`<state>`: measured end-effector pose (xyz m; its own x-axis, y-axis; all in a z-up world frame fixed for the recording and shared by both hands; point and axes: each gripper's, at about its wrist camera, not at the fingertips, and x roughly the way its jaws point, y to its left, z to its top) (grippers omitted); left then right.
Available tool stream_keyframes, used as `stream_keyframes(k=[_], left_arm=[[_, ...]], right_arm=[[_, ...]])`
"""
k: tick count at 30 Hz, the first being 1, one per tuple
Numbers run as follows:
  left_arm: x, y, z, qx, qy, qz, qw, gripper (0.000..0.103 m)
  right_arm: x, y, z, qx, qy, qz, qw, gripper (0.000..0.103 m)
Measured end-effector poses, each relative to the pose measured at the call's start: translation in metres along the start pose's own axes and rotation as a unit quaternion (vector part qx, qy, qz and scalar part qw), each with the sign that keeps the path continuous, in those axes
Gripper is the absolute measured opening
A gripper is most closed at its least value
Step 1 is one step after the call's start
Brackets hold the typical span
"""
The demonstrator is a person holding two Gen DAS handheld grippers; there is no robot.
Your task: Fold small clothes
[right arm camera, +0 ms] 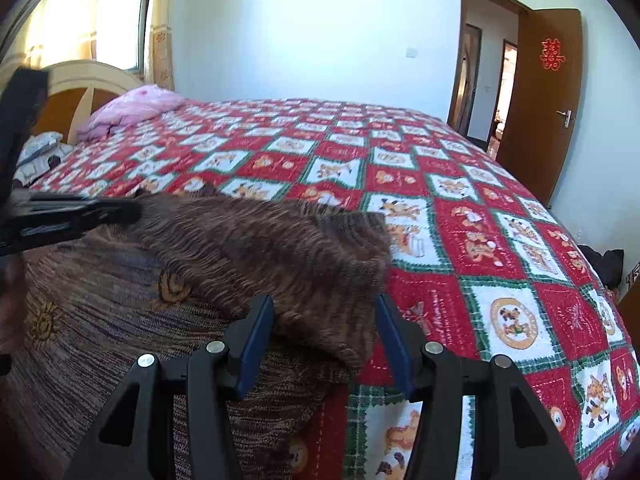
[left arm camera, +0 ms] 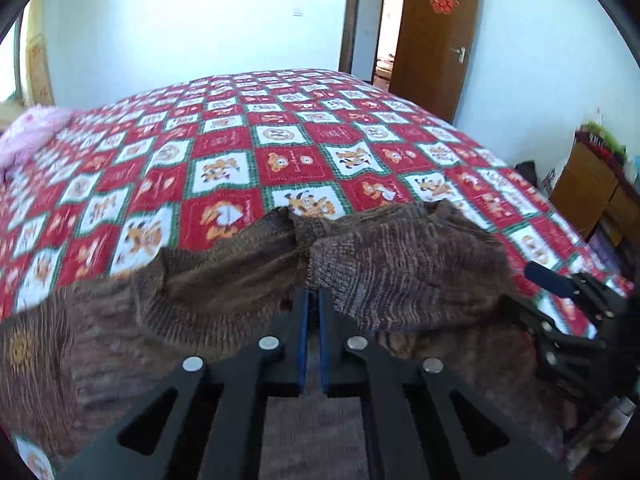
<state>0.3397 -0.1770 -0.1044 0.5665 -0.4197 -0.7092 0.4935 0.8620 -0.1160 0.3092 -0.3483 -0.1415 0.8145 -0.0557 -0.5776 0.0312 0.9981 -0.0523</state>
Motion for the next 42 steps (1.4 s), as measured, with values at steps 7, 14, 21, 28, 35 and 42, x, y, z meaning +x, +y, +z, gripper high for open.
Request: stream_keyframes(k=[7,14,21,28,35,42], left_arm=[[-0.041,0.022,-0.036,-0.056,-0.008,0.000,0.9984,0.002],[-0.036,0.028,-0.047,-0.053,-0.012,-0.006,0.9985,0.002],[0.020,0.010,-0.008,-0.039,-0.004,-0.007,0.9992,0.058],[0.025,-0.004,-0.017,-0.013,0.007,-0.003,0.9999,0.006],[-0.008,-0.002,-0.065,0.025,0.027,-0.018,0.9992,0.006],[-0.007,0.016,-0.052,-0.027,0.008,0.011,0.9996,0.013]], right_arm=[[-0.010,-0.004,0.001,0.014,-0.011,0.014,1.000,0.054],[-0.008,0.011,-0.004,-0.013,0.004,0.032,0.999,0.055],[0.008,0.033,-0.008,-0.068,0.028,0.029,0.997,0.070],[0.010,0.026,-0.012,-0.078,0.084,0.033,0.993,0.002],[-0.015,0.020,-0.031,-0.093,0.132,0.091,0.983,0.002],[-0.016,0.009,-0.005,-0.008,0.077,0.127,0.989,0.045]])
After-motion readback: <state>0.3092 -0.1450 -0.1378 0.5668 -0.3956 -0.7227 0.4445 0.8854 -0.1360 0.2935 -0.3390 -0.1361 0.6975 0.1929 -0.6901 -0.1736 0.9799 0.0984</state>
